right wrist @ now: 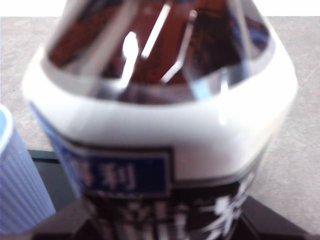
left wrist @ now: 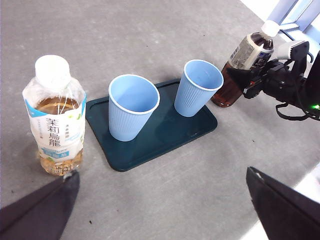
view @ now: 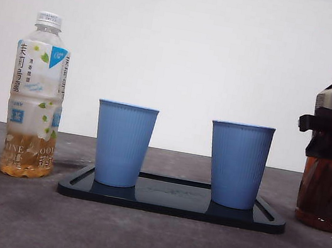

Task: Pour the drink into the cup

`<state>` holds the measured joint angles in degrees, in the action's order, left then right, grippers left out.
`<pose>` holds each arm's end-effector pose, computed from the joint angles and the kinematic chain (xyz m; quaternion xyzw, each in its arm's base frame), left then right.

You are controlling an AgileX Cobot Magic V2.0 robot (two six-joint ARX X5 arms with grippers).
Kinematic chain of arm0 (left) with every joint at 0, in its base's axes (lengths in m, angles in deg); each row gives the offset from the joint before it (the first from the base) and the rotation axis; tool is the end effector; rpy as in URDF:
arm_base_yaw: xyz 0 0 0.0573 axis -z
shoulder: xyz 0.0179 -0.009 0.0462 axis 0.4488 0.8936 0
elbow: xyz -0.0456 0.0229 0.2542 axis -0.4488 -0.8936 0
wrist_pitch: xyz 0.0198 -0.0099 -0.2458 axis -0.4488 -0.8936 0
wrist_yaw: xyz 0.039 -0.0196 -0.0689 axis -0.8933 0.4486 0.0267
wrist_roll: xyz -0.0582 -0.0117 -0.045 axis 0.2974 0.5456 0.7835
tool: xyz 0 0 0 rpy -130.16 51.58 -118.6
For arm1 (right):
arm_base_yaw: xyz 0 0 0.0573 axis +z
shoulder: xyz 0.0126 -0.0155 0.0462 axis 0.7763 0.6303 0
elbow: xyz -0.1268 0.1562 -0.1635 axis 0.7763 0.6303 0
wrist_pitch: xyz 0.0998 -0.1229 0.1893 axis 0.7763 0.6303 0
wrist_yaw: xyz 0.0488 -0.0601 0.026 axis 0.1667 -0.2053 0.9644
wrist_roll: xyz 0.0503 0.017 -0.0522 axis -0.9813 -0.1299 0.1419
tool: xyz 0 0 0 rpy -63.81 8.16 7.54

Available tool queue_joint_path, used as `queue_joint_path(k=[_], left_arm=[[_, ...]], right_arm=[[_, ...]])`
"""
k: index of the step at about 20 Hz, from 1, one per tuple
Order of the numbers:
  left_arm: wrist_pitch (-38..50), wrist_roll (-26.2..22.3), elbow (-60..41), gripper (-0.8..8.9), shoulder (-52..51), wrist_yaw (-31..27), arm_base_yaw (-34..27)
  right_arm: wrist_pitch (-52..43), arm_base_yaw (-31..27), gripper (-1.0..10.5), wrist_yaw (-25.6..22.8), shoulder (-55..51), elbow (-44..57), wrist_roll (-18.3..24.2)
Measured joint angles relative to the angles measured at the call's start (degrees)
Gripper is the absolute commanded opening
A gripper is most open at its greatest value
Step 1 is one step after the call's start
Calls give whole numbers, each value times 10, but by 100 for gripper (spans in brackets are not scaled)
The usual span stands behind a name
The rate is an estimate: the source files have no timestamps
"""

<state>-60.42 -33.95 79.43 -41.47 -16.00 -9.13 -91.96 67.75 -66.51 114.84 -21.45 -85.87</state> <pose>0.1055 -0.0568 0.3423 -0.0409 0.2780 -0.3201 0.9047 0.2481 0.0655 0.1493 0.0453 0.1470 0.0563 0.9865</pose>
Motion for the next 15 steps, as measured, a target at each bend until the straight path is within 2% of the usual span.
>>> queue_joint_path(k=[3, 10, 12, 15], left_arm=[[0, 0, 0, 527, 0, 0, 0], [0, 0, 0, 527, 0, 0, 0], [0, 0, 0, 527, 0, 0, 0], [0, -1, 0, 527, 0, -11, 0]], right_arm=[[-9, 0, 169, 0, 6, 0, 0], [-19, 0, 431, 4, 5, -2, 3], [-19, 1, 496, 5, -20, -10, 3], [43, 4, 500, 5, -83, -11, 2]])
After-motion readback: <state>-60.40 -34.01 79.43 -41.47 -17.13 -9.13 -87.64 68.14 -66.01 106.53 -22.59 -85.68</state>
